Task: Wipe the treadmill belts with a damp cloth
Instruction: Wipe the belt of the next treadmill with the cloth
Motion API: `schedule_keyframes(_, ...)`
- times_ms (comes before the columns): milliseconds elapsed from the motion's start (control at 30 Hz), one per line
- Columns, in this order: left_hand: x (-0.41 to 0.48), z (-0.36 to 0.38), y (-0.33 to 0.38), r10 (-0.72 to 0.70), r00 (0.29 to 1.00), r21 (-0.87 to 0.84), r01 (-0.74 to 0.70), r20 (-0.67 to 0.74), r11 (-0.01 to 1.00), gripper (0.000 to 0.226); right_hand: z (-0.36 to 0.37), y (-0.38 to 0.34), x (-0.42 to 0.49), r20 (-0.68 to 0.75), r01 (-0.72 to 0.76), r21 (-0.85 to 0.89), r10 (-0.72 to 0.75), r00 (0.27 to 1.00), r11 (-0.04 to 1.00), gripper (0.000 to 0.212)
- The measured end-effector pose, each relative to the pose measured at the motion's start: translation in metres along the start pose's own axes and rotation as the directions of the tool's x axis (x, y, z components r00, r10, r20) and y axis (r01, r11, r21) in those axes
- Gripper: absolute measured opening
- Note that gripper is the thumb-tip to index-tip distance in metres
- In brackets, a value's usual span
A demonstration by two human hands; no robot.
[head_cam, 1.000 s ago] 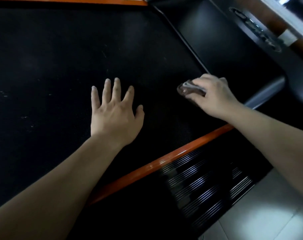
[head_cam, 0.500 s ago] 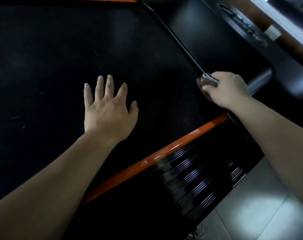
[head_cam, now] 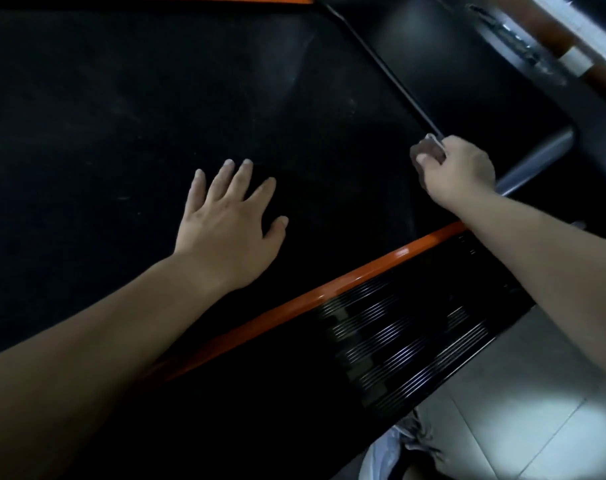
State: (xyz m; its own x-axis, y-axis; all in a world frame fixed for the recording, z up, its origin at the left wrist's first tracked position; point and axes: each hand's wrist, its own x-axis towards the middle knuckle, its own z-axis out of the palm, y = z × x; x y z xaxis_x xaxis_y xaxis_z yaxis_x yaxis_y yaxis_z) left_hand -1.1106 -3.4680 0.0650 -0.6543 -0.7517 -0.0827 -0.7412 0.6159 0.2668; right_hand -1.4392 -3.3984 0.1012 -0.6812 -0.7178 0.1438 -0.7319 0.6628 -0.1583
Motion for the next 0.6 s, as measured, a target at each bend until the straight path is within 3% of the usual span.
schedule_keyframes(67, -0.012, -0.001, -0.004, -0.017, 1.000, -0.002, 0.017, 0.012, 1.000, 0.070, 0.008, -0.018, -0.004, -0.054, -0.039, 0.006, 0.039, 0.998, 0.999, 0.036)
schedule_keyframes(233, -0.038, -0.001, -0.013, -0.077, 0.996, 0.007, 0.076, 0.035, 0.997, 0.071, 0.010, -0.033, -0.041, 0.044, 0.268, 0.058, -0.271, 0.962, 0.962, 0.027)
schedule_keyframes(300, -0.037, 0.002, -0.012, -0.104, 0.994, 0.003, 0.104, 0.011, 0.995, 0.070, 0.009, -0.033, -0.035, 0.039, 0.318, 0.044, -0.320, 0.947, 0.947, 0.027)
schedule_keyframes(467, -0.036, 0.004, -0.011, -0.127, 0.992, -0.017, 0.128, 0.010, 0.992, 0.069, 0.010, -0.049, -0.028, -0.051, 0.132, 0.069, -0.128, 0.990, 0.989, 0.032)
schedule_keyframes(533, -0.036, 0.004, -0.012, -0.135, 0.991, -0.005, 0.135, 0.027, 0.991, 0.070, 0.016, -0.070, -0.052, -0.019, 0.278, 0.133, -0.278, 0.960, 0.951, 0.033)
schedule_keyframes(600, -0.037, 0.004, -0.011, -0.133, 0.991, 0.003, 0.133, 0.025, 0.991, 0.070, 0.020, -0.086, -0.076, 0.065, 0.449, 0.265, -0.480, 0.875, 0.853, 0.030)
